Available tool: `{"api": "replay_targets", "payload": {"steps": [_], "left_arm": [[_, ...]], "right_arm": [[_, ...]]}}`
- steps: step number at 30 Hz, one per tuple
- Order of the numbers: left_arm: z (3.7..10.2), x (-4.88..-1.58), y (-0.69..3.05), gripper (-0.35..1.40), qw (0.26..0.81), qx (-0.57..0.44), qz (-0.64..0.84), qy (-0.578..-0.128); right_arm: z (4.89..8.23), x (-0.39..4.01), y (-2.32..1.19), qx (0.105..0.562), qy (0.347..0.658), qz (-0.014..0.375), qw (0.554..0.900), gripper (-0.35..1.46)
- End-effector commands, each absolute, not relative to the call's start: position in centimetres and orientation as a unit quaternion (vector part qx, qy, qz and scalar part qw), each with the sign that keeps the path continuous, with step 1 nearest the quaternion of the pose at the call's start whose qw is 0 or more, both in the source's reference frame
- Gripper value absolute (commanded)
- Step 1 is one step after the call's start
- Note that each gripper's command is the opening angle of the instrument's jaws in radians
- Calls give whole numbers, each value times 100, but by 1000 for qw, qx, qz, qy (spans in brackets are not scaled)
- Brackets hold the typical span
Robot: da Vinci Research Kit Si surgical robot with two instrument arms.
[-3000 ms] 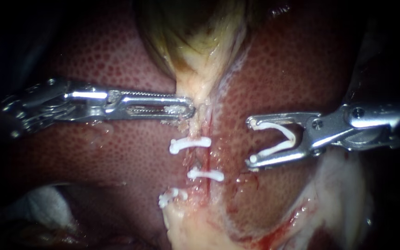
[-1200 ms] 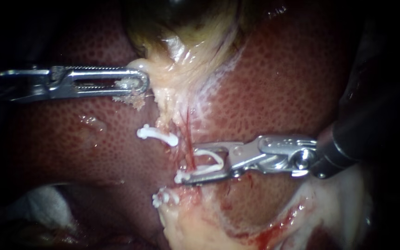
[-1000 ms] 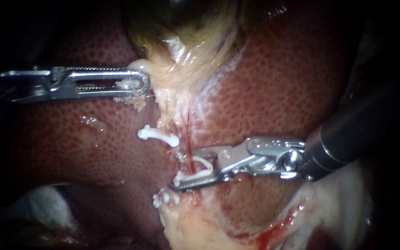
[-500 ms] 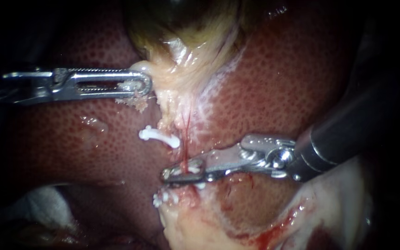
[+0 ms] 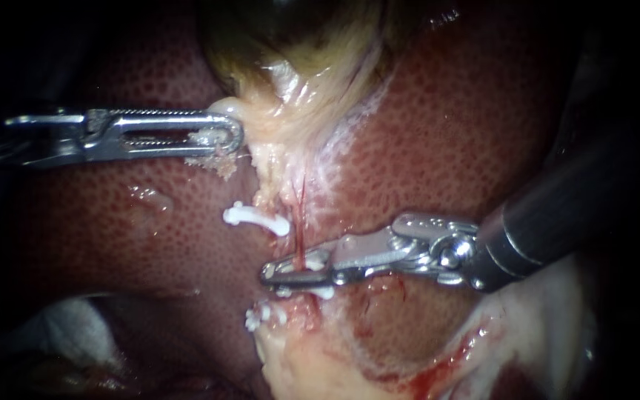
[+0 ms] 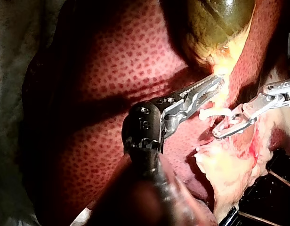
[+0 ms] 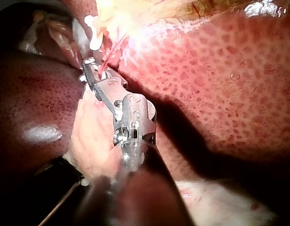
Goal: Clipping second clip right tube
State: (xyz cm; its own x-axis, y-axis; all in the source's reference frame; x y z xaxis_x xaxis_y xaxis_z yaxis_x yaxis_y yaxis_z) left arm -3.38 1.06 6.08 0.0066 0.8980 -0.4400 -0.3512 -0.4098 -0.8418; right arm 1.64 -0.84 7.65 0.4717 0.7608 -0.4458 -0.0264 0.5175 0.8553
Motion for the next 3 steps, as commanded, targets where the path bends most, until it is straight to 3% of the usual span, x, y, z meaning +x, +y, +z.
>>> {"api": "replay_targets", "payload": {"steps": [1,3], "left_arm": [[609,-338,106,-35,477,-525,655,-261],[609,-338,106,-35,477,-525,655,-261]], "right_arm": [[765,164,-84,416,442,262,750,-35],[765,163,-84,415,442,263,751,-35]]}}
